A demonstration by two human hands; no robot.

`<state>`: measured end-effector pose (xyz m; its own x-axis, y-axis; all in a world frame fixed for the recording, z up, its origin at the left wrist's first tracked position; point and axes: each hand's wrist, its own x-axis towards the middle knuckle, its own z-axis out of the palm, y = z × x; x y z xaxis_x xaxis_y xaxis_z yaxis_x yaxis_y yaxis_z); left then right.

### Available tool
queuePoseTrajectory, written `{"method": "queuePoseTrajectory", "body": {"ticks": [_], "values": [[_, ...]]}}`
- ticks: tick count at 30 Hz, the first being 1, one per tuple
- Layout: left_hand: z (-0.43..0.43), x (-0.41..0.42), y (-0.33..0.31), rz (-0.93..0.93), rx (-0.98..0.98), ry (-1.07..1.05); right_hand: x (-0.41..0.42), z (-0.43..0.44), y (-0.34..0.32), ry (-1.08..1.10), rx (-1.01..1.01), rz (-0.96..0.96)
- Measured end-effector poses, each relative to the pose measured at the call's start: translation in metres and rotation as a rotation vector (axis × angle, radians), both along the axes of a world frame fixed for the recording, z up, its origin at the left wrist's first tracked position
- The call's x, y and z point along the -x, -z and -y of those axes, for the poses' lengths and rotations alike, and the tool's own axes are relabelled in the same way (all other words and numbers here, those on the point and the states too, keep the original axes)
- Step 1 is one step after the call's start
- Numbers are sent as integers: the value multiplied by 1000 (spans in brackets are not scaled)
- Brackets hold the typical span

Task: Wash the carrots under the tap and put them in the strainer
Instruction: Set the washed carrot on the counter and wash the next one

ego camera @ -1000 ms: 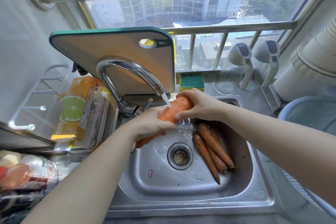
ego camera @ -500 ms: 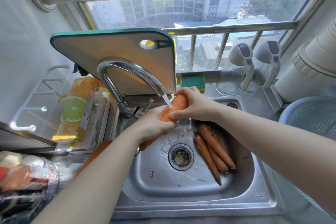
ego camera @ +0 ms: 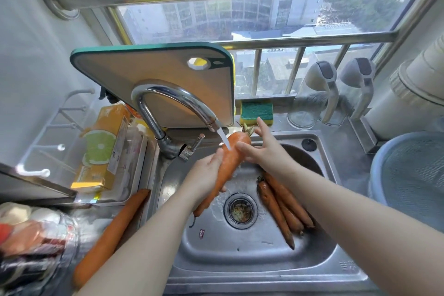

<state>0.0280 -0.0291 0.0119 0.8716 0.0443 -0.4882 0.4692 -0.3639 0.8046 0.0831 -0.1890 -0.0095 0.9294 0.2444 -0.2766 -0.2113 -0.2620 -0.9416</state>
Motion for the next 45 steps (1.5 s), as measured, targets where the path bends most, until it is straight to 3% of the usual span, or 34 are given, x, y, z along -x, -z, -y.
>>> {"method": "queuePoseTrajectory", "body": {"ticks": [2,5,9,18,22,26,29,31,35,37,39,42,45], "values": [[5,1,6,-114,157,-128,9,-9,5,64,-191,-83],[6,2,12,-259,362,-272,14,-14,11,-100,-36,57],[5,0,0,-483,613,-297,7,-10,10,-184,51,82],[5,5,-1,-549,695,-274,10,-23,13,15,35,205],[10,4,4,-471,635,-225,17,-36,10,128,-133,-28],[3,6,-1,-400,530,-74,3,-35,9,317,-553,-431],[0,5,-4,-239,376,71,-3,-38,9,398,-588,-519],[1,3,-3,-111,126,170,-5,-42,6,465,-551,-507],[7,9,8,117,-599,306,-6,-47,5,684,-468,-498],[10,18,13,230,-833,352,-4,-52,2,773,-395,-489],[12,22,16,234,-811,282,-1,-57,2,769,-289,-428],[12,23,20,119,-550,157,6,-54,3,638,-139,-328],[-2,26,27,31,-272,191,13,-46,7,487,-175,-301]]}}
